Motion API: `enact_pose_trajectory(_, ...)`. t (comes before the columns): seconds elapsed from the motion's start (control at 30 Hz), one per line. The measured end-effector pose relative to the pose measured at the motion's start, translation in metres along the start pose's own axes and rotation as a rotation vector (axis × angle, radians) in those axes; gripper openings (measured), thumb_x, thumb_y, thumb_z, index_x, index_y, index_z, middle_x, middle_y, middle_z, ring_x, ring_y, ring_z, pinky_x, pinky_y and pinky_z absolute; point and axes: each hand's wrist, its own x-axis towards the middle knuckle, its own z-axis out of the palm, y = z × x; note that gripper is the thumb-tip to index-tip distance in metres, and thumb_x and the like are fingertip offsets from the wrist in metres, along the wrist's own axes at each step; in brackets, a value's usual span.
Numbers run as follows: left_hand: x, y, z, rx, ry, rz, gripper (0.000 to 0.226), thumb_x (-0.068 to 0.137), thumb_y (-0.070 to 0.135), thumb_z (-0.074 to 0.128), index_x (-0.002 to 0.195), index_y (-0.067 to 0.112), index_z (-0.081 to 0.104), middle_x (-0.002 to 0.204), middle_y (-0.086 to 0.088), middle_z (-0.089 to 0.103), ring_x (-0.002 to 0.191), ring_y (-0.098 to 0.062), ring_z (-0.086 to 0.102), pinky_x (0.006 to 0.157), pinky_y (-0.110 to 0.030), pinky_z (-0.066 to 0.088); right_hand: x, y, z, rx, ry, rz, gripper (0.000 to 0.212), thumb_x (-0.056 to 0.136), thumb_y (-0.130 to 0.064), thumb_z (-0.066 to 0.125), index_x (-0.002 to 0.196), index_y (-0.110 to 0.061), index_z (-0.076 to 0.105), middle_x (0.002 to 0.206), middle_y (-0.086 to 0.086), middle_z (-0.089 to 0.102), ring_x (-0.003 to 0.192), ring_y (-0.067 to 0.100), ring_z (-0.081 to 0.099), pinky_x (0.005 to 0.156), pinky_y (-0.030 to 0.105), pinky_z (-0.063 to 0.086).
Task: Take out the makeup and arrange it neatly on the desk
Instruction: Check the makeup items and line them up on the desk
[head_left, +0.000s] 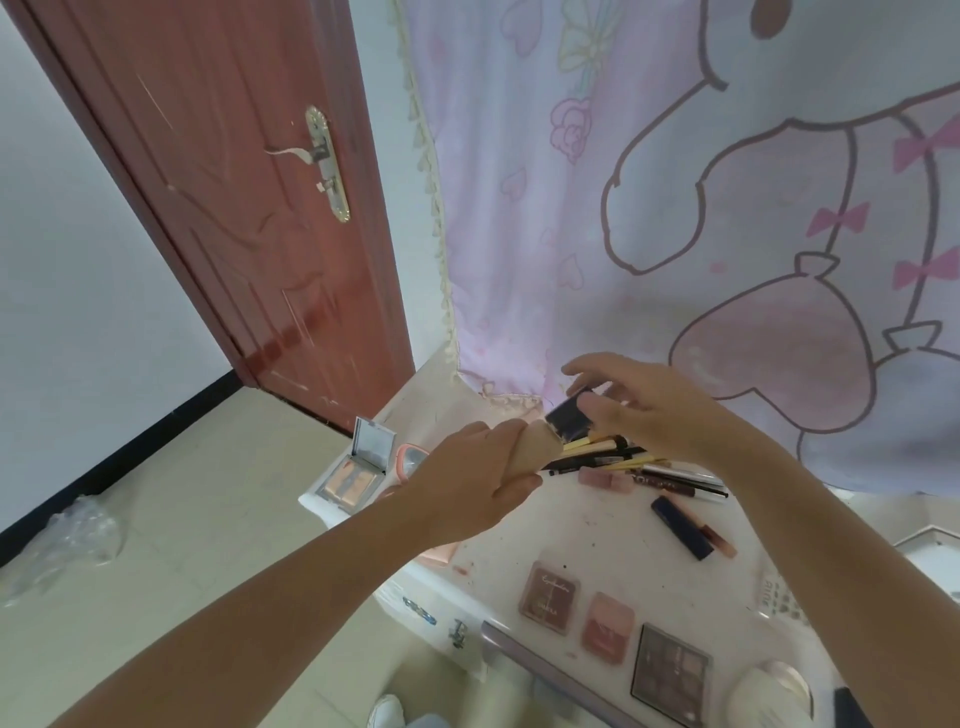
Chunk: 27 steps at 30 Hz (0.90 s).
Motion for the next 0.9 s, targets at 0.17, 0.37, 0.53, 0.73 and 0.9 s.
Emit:
enact_pose_trajectory(0.17, -0.004, -0.009, -0.001, 0.058, 0.0, 0.006, 0.034, 0.093, 0.034, 0.046, 0.121, 0.014, 0.044, 0.1, -0.003, 0.056, 0.081, -0.012, 0.039, 0.07, -0.024, 0.026, 0.012, 0.001, 0.009, -0.229, 0.008, -0.042, 0.017, 0.091, -0.029, 0.049, 0.085, -0.015, 0.057, 0.071, -0.008, 0.052, 0.06, 0.001, 0.046, 0.056, 0.009, 0.038)
enact_pose_trajectory(0.37, -0.005, -0.019, 0.003, -0.002, 0.017, -0.04, 0.037, 0.093, 0.034, 0.047, 0.125, 0.016, 0.042, 0.1, 0.0, 0.057, 0.079, -0.009, 0.04, 0.072, -0.02, 0.027, 0.017, 0.009, 0.017, 0.079, -0.008, -0.049, 0.01, 0.089, -0.02, 0.053, 0.097, -0.026, 0.049, 0.082, -0.025, 0.05, 0.067, -0.005, 0.055, 0.061, 0.001, 0.045)
enact_pose_trajectory(0.53, 0.001, -0.023, 0.005, -0.002, -0.013, -0.046, 0.036, 0.092, 0.033, 0.048, 0.124, 0.016, 0.043, 0.106, -0.002, 0.059, 0.085, -0.013, 0.043, 0.076, -0.023, 0.025, 0.024, 0.01, 0.019, -0.069, -0.04, -0.002, 0.014, 0.091, -0.026, 0.05, 0.094, -0.017, 0.06, 0.074, -0.01, 0.057, 0.062, 0.002, 0.051, 0.058, 0.007, 0.043)
enact_pose_trajectory(0.73, 0.009, -0.026, 0.003, -0.082, -0.042, -0.065, 0.04, 0.093, 0.031, 0.047, 0.128, 0.014, 0.04, 0.111, -0.006, 0.058, 0.091, -0.016, 0.049, 0.074, -0.022, 0.034, 0.023, 0.017, 0.015, 0.12, -0.061, 0.004, 0.031, 0.087, -0.02, 0.058, 0.108, -0.04, 0.047, 0.095, -0.017, 0.057, 0.078, 0.0, 0.061, 0.071, 0.009, 0.05)
enact_pose_trajectory(0.9, 0.015, -0.027, 0.006, -0.093, -0.082, -0.042, 0.036, 0.094, 0.028, 0.047, 0.125, 0.013, 0.041, 0.108, -0.007, 0.057, 0.086, -0.015, 0.044, 0.072, -0.021, 0.032, 0.024, 0.02, 0.016, -0.087, -0.039, 0.052, 0.011, 0.093, -0.028, 0.046, 0.096, -0.023, 0.055, 0.077, -0.003, 0.06, 0.062, 0.008, 0.053, 0.056, 0.007, 0.041)
